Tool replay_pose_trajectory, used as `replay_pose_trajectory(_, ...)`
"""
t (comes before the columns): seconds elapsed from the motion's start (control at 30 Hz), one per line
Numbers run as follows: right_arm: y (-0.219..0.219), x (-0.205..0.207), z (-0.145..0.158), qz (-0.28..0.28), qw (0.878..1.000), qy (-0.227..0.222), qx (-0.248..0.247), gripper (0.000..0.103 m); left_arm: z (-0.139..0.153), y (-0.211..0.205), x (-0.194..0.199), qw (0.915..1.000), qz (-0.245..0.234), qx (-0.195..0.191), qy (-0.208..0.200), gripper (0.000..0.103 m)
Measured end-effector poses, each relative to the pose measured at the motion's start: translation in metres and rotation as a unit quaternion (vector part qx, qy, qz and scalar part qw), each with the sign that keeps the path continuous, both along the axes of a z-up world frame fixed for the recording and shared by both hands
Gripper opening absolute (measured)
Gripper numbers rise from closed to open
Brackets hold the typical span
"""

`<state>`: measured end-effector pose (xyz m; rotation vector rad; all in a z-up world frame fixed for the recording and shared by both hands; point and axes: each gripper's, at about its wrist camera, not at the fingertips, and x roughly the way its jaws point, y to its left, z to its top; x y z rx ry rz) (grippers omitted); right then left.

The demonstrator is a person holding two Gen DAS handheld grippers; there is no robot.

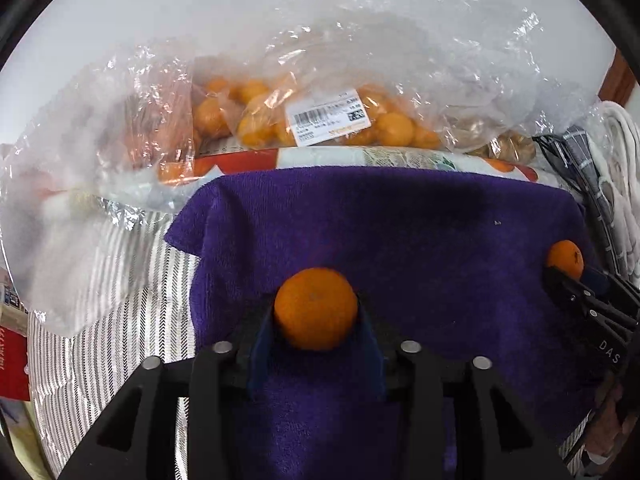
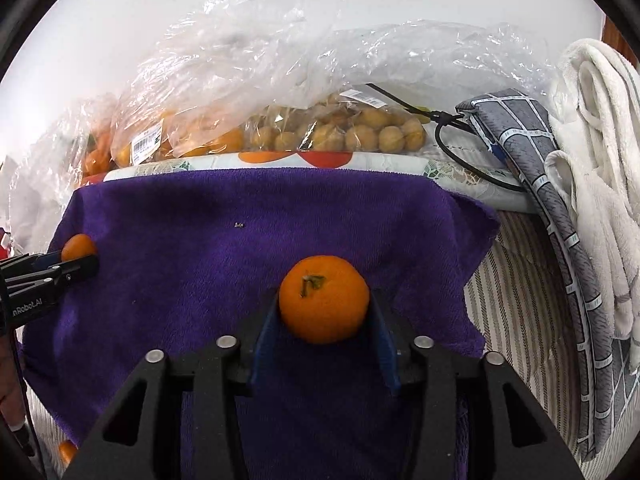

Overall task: Organize fruits
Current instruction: 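Lower the oranges onto the towel and open both tools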

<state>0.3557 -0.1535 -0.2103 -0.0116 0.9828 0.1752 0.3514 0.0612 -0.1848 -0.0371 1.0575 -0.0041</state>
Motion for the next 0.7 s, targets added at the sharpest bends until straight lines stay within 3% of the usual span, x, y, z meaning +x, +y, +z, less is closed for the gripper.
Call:
replay_pose_trajectory(0.07, 0.0, -0.003, 0.004, 0.0, 1.0, 0.001, 0.003, 0.055, 0.001, -0.003, -0.001, 1.0, -0.002, -0.001, 0.004, 0.057)
replay_pose_trajectory(0.2, -0.004, -0.019, 0.021, -0.004, 1.0, -0.011, -0.003, 0.063, 0.016, -0.01, -0.007, 1.0, -0.005, -0.002, -0.006, 0.057)
replay_pose_trajectory(0.57, -0.032, -0.099, 0.067, -0.036, 0.998, -0.059, -0.004, 0.064, 0.094, -0.002, -0.049, 0.992, 0.001, -0.004, -0.126, 0.057)
replay_pose_trajectory(0.7, -0.044, -0.126, 0.08, -0.046, 0.996, -0.078, -0.006, 0.064, 0.107, 0.003, -0.081, 0.9886, 0.004, -0.012, -0.15, 0.057)
